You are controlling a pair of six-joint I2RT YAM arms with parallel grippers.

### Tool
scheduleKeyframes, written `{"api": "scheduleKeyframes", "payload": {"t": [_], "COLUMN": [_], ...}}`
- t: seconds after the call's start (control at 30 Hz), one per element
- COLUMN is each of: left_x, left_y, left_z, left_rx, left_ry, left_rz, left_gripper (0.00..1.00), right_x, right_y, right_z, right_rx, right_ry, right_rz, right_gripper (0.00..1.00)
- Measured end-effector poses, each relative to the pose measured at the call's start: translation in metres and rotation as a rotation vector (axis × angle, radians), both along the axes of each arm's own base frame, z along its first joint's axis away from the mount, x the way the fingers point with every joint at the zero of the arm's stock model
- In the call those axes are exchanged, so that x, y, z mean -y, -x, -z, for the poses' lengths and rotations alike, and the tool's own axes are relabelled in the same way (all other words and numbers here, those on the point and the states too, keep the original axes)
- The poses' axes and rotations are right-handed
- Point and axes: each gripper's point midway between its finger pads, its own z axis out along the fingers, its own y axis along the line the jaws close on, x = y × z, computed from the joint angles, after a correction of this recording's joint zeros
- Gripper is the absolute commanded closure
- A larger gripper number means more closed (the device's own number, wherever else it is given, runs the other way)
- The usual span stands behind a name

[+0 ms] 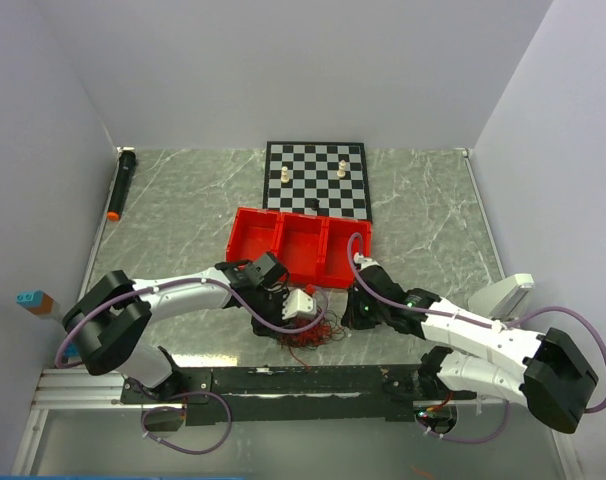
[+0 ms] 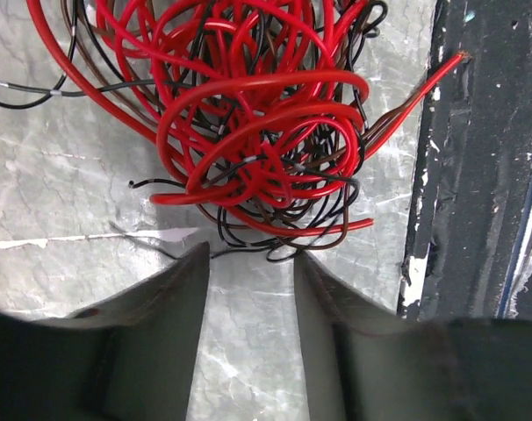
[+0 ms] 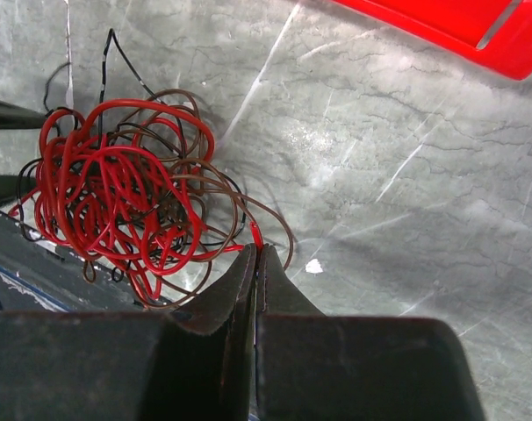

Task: Untangle the cables

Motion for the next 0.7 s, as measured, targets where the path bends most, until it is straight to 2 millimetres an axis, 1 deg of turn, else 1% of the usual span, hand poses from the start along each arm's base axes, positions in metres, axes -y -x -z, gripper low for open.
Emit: {"api": "scheduleKeyframes", "payload": {"t": [0.17, 0.2, 0.37, 0.47, 0.53, 0.6, 0.7], "left_x": [0.002, 0.003, -0.002, -0.009, -0.014, -0.022, -0.034], "left_y": [0.0, 0.001, 0.006, 0.009, 0.009, 0.005, -0.01], "left_z": [0.0, -0.001, -0.001, -0.009, -0.019, -0.034, -0.066], "left_rx": [0.012, 0.012, -0.005, -0.008, -0.002, 0.014, 0.07], "left_ry": [0.017, 0.019, 0.003, -0.002, 0.005, 0.023, 0.077], "left_rz": [0.033, 0.038, 0.05, 0.044, 0.032, 0.0, -0.075], "left_gripper": [0.96, 0.99, 0.99, 0.99, 0.99, 0.99, 0.99], "right_x": [0.0, 0.0, -0.002, -0.001, -0.001, 0.0, 0.003], "right_y": [0.001, 0.001, -0.001, -0.001, -0.001, -0.002, -0.005], "right_z": [0.002, 0.002, 0.0, 0.0, 0.0, 0.001, 0.003], "right_rx": [-0.008, -0.01, -0.006, -0.005, -0.004, 0.0, 0.002], "right_ry": [0.005, 0.006, 0.002, 0.005, 0.007, 0.012, 0.031], "right_rz": [-0.001, -0.002, -0.002, 0.0, 0.002, 0.007, 0.026], "right_gripper": [1.0, 1.0, 1.0, 1.0, 1.0, 1.0, 1.0]}}
